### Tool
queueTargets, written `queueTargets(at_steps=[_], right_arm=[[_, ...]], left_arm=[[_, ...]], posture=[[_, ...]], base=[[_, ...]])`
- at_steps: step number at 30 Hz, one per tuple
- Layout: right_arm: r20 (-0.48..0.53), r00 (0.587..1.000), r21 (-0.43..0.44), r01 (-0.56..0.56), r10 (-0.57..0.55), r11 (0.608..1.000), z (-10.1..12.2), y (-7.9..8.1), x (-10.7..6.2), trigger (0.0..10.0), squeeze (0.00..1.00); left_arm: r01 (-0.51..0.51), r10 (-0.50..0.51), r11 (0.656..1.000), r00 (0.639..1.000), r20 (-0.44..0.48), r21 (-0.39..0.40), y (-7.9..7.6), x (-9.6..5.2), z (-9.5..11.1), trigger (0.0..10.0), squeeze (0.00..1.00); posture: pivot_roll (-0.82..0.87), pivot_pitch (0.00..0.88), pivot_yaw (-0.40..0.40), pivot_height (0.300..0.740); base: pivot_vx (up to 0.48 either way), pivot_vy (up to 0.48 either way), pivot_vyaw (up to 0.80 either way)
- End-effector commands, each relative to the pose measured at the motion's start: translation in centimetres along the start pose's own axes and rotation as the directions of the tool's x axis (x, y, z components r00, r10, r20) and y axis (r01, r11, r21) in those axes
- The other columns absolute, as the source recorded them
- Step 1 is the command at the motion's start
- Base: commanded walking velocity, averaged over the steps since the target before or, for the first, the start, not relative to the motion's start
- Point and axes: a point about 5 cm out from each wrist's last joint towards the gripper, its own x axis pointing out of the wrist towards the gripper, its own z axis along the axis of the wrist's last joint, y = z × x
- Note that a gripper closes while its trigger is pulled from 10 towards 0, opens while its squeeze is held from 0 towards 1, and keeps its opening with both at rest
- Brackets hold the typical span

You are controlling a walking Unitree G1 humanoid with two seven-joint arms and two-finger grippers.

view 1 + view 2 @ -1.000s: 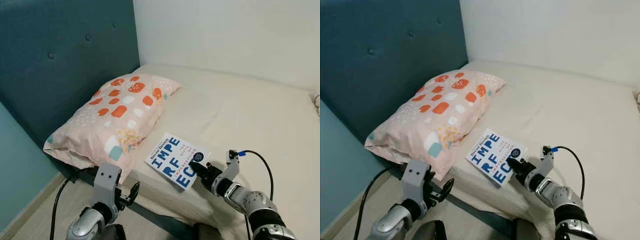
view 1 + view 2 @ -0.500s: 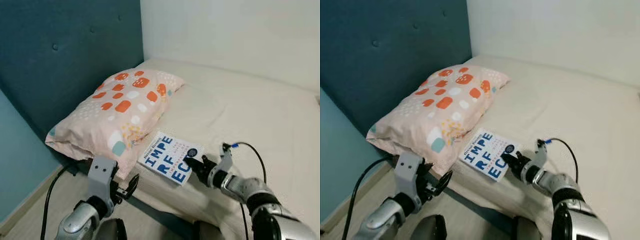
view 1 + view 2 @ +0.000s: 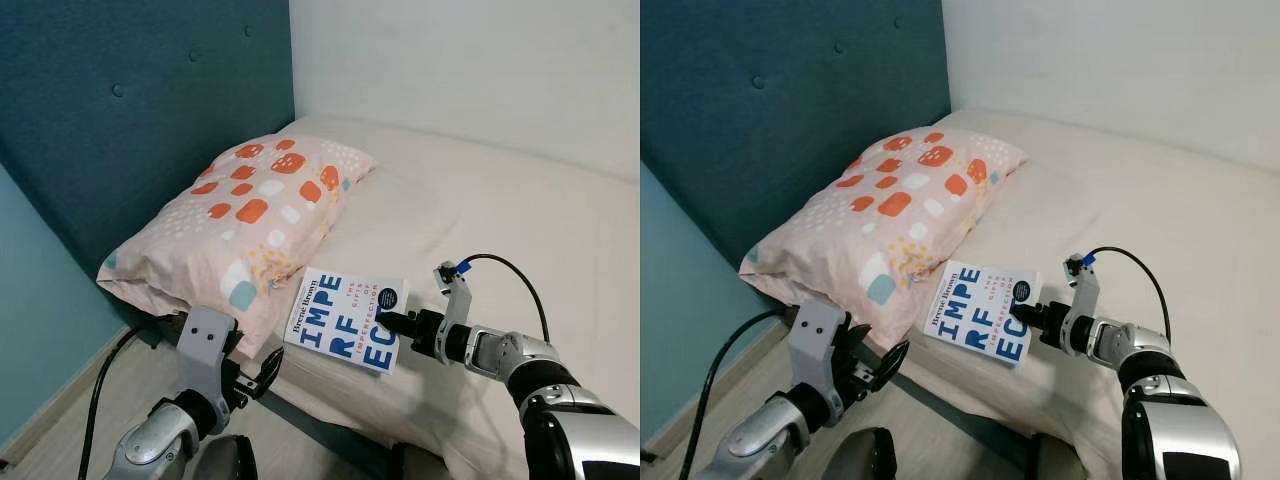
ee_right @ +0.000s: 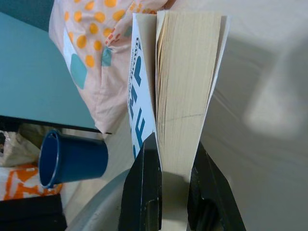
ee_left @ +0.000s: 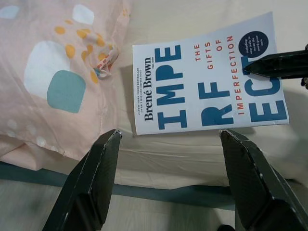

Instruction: Clean up the room

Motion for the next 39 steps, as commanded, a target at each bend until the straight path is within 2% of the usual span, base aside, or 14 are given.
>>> queueTargets(at_steps=[1,5,10,17,20,22,23,25,36,38,39], right_arm=[[0.021,0.999,-0.02,0.048,-0.048,0.999,0.3,-0.6,-0.5,10.0,0.0],[0.064,0.996,0.003,0.055,-0.055,0.998,0.4,-0.6,-0.3,10.0,0.0],[0.115,0.986,0.048,0.117,-0.122,0.992,-0.4,-1.0,0.1,10.0,0.0],[0.072,0.994,0.053,0.084,-0.088,0.995,-1.5,-0.9,0.5,10.0,0.0],[0.066,0.995,0.049,0.072,-0.075,0.996,-1.3,-0.8,0.4,10.0,0.0],[0.065,0.995,0.043,0.067,-0.07,0.997,-1.1,-0.8,0.3,10.0,0.0],[0.065,0.995,0.043,0.067,-0.07,0.997,-1.1,-0.8,0.3,10.0,0.0],[0.068,0.995,0.038,0.072,-0.074,0.997,-1.0,-0.8,0.2,10.0,0.0],[0.075,0.993,0.037,0.093,-0.095,0.995,-0.9,-1.1,0.0,10.0,0.0],[0.072,0.993,0.038,0.092,-0.095,0.995,-0.9,-1.1,0.0,10.0,0.0],[0.073,0.992,0.043,0.095,-0.098,0.995,-1.0,-1.1,0.0,10.0,0.0]], left_arm=[[0.006,-0.006,1.0,0.999,-0.036,0.002,-0.1,-0.3,-0.5,10.0,0.0],[0.003,-0.003,1.0,0.999,-0.038,0.0,0.0,-0.4,-0.4,10.0,0.0],[-0.002,0.002,1.0,0.999,-0.043,-0.007,0.2,-0.3,-0.3,10.0,0.0],[0.017,-0.017,1.0,0.999,-0.042,-0.004,0.1,-0.2,-0.2,10.0,0.0],[0.051,-0.051,0.999,0.999,-0.017,-0.02,-0.4,-0.1,0.2,10.0,0.0],[0.138,-0.137,0.988,0.99,0.021,-0.063,-1.5,-0.2,0.8,10.0,0.0],[0.138,-0.137,0.988,0.99,0.021,-0.063,-1.5,-0.2,0.8,10.0,0.0],[0.199,-0.196,0.976,0.98,0.043,-0.085,-2.4,-0.3,1.2,10.0,0.0],[0.289,-0.284,0.956,0.955,0.085,-0.056,-3.8,-0.4,2.1,10.0,0.0],[0.324,-0.316,0.944,0.943,0.103,-0.064,-4.1,-0.4,2.5,10.0,0.0],[0.381,-0.375,0.923,0.922,0.101,-0.051,-4.9,-0.6,2.6,10.0,0.0]], posture=[[0.14,0.273,0.0,0.577],[0.14,0.273,0.004,0.577],[0.15,0.273,0.014,0.577],[0.15,0.274,0.021,0.577],[0.15,0.274,0.021,0.577],[0.15,0.274,0.019,0.577],[0.15,0.274,0.019,0.577],[0.15,0.273,0.017,0.577],[0.15,0.271,0.015,0.577],[0.15,0.271,0.014,0.577],[0.15,0.27,0.011,0.577]], base=[[0.0,0.0,0.0],[0.0,0.0,0.0],[0.0,0.0,0.0],[0.0,0.0,0.0],[0.0,0.0,0.0],[0.0,0.0,0.0],[0.0,0.0,0.0],[0.0,0.0,0.0],[0.0,0.0,0.0],[0.0,0.0,0.0],[0.0,0.0,0.0]])
